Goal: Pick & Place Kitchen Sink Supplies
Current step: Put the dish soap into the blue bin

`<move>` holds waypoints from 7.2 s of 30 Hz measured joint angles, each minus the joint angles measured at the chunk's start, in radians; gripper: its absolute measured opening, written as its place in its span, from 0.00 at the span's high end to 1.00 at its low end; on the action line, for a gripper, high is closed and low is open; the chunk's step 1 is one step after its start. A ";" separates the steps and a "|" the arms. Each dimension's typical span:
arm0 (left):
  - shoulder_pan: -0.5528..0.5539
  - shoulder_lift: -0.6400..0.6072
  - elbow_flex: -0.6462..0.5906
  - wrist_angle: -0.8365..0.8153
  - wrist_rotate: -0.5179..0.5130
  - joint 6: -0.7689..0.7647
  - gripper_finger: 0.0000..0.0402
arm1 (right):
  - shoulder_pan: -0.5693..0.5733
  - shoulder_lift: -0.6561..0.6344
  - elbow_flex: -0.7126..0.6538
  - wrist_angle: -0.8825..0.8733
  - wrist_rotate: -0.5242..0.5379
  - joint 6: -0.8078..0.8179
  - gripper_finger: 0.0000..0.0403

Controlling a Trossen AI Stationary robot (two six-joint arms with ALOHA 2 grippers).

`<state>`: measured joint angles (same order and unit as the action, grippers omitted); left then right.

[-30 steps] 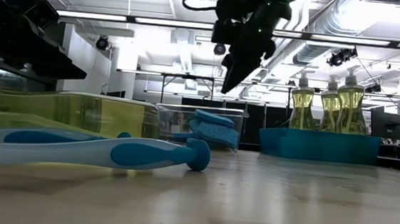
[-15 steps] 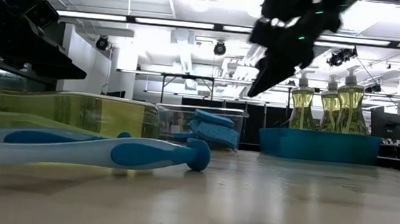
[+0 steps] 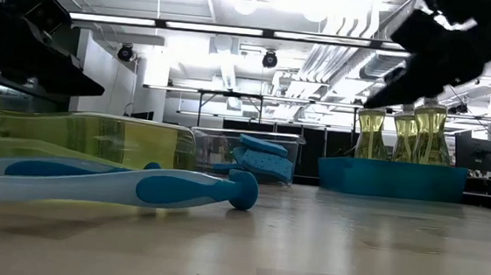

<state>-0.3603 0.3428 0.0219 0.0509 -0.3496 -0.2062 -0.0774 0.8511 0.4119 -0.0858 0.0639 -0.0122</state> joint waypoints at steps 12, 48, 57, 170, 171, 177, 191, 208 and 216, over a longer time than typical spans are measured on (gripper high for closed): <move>0.000 0.000 0.000 0.078 -0.012 -0.043 0.38 | 0.026 -0.210 -0.209 0.102 0.069 0.058 0.63; 0.000 0.005 0.037 0.232 0.071 -0.256 0.38 | 0.026 -0.211 -0.219 0.113 0.087 0.059 0.63; 0.000 0.129 0.177 0.237 0.003 -0.106 0.38 | 0.026 -0.211 -0.219 0.113 0.087 0.063 0.63; -0.180 1.081 0.951 -1.046 0.240 -1.184 0.38 | 0.026 -0.210 -0.219 0.030 0.088 0.143 0.63; -0.180 1.081 0.939 -1.047 0.244 -1.191 0.38 | 0.026 -0.210 -0.219 0.030 0.088 0.143 0.63; -0.180 1.079 0.856 -0.955 0.323 -1.223 0.38 | 0.026 -0.210 -0.219 0.030 0.084 0.143 0.63; -0.183 1.083 0.738 -0.847 0.335 -1.213 0.38 | 0.026 -0.209 -0.219 0.029 0.083 0.144 0.63; -0.183 1.083 0.695 -0.854 0.403 -1.209 0.45 | 0.026 -0.209 -0.219 0.031 0.087 0.145 0.63; -0.183 1.082 0.696 -0.865 0.431 -1.172 0.53 | 0.025 -0.209 -0.219 0.045 0.089 0.146 0.63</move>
<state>-0.5430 1.4250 0.7176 -0.8139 0.0817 -1.3783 -0.0520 0.6421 0.1932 -0.0411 0.1531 0.1333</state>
